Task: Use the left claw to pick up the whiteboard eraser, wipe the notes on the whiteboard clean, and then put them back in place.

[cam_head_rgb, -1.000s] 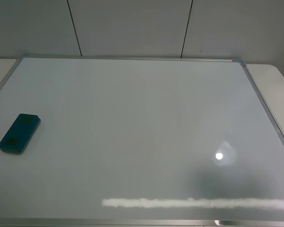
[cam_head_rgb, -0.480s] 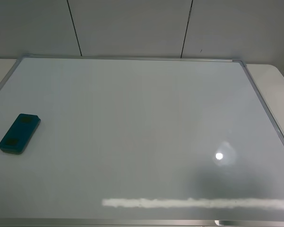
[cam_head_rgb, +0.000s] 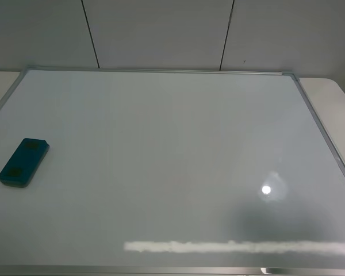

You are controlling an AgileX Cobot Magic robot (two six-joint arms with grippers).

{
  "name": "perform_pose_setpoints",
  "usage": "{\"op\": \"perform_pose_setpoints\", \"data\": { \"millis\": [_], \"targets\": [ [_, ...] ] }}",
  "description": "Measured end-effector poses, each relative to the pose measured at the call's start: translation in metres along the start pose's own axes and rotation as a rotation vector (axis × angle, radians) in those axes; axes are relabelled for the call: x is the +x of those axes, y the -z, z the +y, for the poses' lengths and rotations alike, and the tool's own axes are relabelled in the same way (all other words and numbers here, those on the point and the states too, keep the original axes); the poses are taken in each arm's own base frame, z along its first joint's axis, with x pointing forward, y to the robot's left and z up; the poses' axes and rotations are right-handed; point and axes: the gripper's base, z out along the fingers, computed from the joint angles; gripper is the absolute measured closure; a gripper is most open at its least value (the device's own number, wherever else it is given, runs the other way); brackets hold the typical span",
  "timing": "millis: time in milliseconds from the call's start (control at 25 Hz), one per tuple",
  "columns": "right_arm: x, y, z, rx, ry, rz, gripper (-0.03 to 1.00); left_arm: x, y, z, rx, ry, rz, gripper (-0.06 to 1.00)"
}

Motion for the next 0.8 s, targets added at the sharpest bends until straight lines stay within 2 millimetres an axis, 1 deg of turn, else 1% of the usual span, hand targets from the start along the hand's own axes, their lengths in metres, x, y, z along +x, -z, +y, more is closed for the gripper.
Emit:
{"op": "perform_pose_setpoints", "data": {
  "millis": [80, 280, 400, 800],
  "targets": [
    [0.000, 0.000, 0.000, 0.000, 0.000, 0.000, -0.02, 0.006, -0.010, -0.001, 0.003, -0.003, 0.036, -0.05],
    [0.000, 0.000, 0.000, 0.000, 0.000, 0.000, -0.02, 0.004, -0.014, -0.001, 0.003, -0.019, -0.006, -0.05],
    [0.000, 0.000, 0.000, 0.000, 0.000, 0.000, -0.02, 0.002, -0.021, -0.002, 0.005, -0.021, -0.049, -0.05],
    [0.000, 0.000, 0.000, 0.000, 0.000, 0.000, -0.02, 0.003, -0.023, -0.002, 0.004, -0.022, -0.052, -0.05]
  ]
}}
